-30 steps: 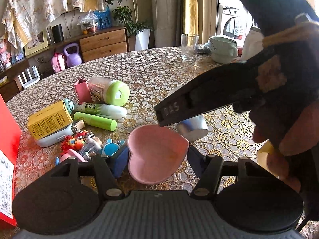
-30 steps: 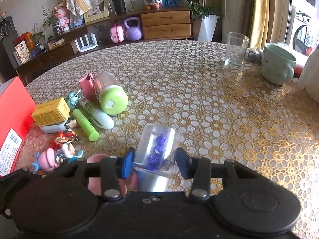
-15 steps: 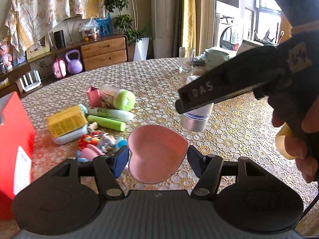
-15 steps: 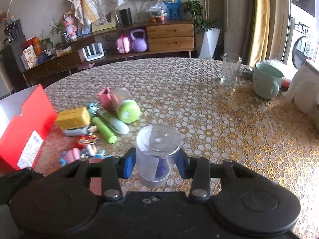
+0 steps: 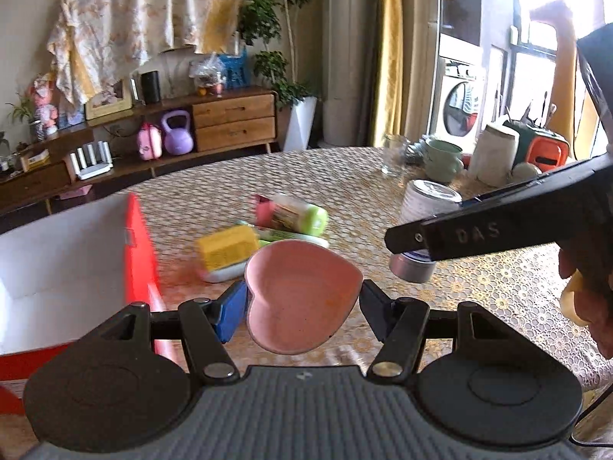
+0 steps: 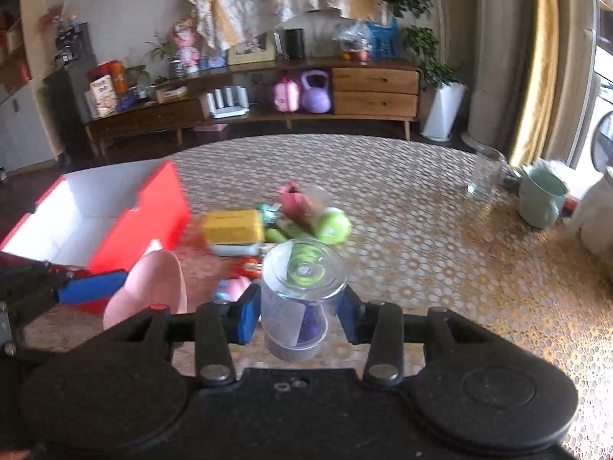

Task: Organize rigid objects
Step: 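Carry the pink bowl and clear cup over the red box with both tools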

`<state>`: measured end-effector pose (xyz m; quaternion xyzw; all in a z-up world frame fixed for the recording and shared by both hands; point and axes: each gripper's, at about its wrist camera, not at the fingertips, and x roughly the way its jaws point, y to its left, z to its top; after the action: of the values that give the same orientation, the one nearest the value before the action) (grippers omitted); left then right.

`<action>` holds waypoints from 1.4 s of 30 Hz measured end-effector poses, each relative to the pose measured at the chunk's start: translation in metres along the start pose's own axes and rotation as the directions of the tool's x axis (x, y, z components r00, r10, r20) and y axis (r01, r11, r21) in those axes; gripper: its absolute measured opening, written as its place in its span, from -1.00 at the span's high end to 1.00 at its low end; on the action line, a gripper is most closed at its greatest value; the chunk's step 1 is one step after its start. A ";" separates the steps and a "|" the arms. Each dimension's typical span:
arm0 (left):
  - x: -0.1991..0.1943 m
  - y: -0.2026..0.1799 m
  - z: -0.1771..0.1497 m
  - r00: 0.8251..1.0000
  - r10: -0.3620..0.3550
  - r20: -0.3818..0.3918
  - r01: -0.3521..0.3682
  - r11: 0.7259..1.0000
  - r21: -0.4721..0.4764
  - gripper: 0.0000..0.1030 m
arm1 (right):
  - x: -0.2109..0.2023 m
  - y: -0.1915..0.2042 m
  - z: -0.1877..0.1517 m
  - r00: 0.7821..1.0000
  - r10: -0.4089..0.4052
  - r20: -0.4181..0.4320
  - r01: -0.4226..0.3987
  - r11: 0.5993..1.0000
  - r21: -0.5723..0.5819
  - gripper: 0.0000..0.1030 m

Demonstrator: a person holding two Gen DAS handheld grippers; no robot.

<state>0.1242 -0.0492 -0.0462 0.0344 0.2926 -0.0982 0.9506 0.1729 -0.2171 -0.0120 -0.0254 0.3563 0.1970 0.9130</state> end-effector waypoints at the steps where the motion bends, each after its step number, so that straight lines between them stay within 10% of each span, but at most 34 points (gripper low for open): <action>1: -0.008 0.007 0.001 1.000 0.007 0.004 -0.007 1.000 -0.001 -0.24 | -0.003 0.007 0.001 1.000 0.009 0.003 -0.009 1.000 -0.008 0.19; 21: -0.070 0.142 0.002 0.983 0.180 -0.029 -0.181 0.981 -0.074 -0.24 | 0.020 0.147 0.041 0.988 0.152 -0.001 -0.149 0.970 -0.191 0.19; 42: 0.015 0.264 0.000 0.934 0.290 -0.210 -0.288 0.957 0.040 -0.24 | 0.165 0.231 0.058 0.954 0.131 -0.271 -0.212 0.931 -0.298 0.19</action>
<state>0.1913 0.2064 -0.0526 0.0913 0.3843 0.0455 0.9175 0.2328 0.0626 -0.0563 -0.1676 0.4308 0.3276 0.8240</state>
